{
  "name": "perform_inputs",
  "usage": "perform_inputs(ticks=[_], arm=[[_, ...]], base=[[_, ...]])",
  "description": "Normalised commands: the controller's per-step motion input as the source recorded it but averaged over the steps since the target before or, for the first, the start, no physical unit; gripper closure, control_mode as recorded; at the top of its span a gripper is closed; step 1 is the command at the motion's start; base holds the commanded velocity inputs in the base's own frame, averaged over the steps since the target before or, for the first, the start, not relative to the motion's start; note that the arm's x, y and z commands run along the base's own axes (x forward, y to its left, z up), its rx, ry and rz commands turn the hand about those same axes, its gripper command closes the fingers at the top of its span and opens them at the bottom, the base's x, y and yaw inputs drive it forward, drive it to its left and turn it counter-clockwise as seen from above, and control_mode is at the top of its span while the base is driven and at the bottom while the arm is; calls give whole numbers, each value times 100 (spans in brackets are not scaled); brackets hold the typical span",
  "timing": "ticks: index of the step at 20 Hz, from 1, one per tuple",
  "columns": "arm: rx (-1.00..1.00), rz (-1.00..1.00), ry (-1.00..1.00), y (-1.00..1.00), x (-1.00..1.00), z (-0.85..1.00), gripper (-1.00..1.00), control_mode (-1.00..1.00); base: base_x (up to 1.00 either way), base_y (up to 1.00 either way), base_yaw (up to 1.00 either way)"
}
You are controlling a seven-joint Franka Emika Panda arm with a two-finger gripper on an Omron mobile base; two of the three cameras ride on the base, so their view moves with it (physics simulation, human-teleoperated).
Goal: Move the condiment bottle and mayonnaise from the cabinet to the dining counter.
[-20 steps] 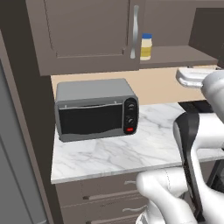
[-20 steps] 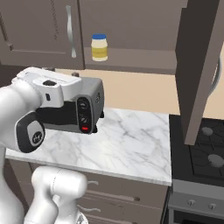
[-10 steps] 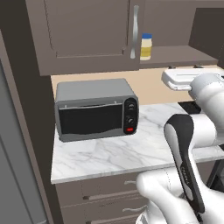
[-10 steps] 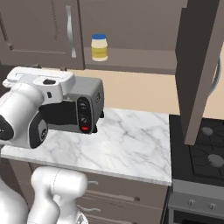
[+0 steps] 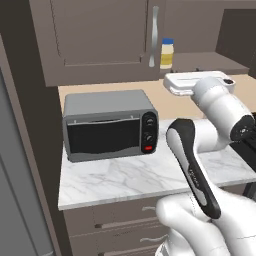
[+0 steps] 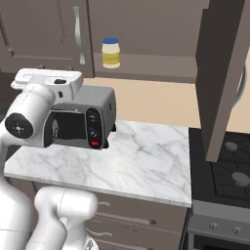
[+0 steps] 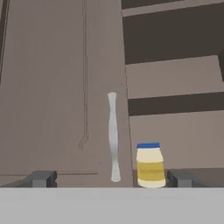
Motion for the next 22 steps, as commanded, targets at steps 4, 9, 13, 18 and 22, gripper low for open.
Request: perform_inputs(ticks=[4,9,13,18,22], arm=[[0,0,0,31,50,4,-100,-100],[0,0,0,23,51,7,-100,-100],[0,-4,0,6,48,12,-100,-100],[0,-9,0,0,41,16,-100,-100],[0,-7,0,0,44,9,-100,-100]], base=[[0,0,0],[0,0,0],[0,0,0],[0,0,0],[0,0,0]])
